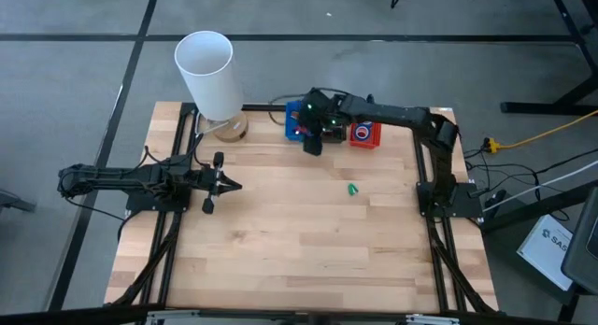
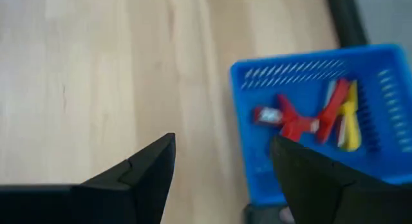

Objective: Pick and place Stapler, Stapler remover, tape
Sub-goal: Put the green stapler into the blue bin, then return to Home Position

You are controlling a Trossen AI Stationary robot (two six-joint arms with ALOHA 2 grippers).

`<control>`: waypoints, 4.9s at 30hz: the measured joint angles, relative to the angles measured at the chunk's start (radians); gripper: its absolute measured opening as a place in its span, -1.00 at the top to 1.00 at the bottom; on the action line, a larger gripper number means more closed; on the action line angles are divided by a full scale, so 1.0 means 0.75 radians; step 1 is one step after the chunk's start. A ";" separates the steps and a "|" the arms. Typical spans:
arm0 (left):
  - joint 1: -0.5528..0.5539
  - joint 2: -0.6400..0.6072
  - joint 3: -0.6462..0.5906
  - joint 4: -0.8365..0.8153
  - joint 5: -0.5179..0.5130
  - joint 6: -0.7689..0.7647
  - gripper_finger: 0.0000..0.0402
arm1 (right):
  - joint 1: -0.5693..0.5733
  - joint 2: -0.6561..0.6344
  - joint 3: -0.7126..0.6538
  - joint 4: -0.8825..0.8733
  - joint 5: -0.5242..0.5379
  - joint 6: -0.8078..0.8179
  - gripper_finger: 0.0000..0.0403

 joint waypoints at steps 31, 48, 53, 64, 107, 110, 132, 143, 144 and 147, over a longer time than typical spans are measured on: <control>0.000 0.000 0.000 0.000 0.000 0.000 0.92 | 0.331 -0.704 -1.121 0.224 0.213 0.716 -0.27; 0.000 0.000 0.000 0.000 0.000 0.000 0.92 | 0.474 -0.583 -1.126 0.150 0.292 1.094 -0.26; 0.000 0.000 0.000 0.000 0.000 0.000 0.92 | 0.509 -0.521 -1.126 0.159 0.293 1.101 -0.26; 0.000 0.000 0.000 0.001 0.000 0.000 0.92 | 0.531 -0.490 -1.120 0.165 0.318 1.098 0.32; 0.000 0.000 0.000 0.000 0.000 0.000 0.92 | 0.046 -0.404 -0.460 0.507 0.229 -0.096 0.65; 0.000 0.000 0.000 0.001 0.000 0.000 0.92 | 0.015 -0.354 -0.416 0.509 0.195 -0.096 0.64; 0.000 0.000 0.000 0.000 0.000 0.000 0.92 | -0.106 -0.022 -0.152 0.492 0.133 -0.091 0.31; 0.000 0.000 0.000 0.000 0.000 0.000 0.92 | -0.153 -0.021 -0.046 0.408 0.127 0.147 -0.41; 0.001 0.000 0.000 0.000 0.000 0.000 0.92 | -0.152 -0.021 -0.046 0.411 0.124 0.151 -0.44; 0.000 0.000 0.000 0.000 -0.005 0.000 0.92 | -0.139 -0.021 -0.046 0.413 0.047 0.126 -0.47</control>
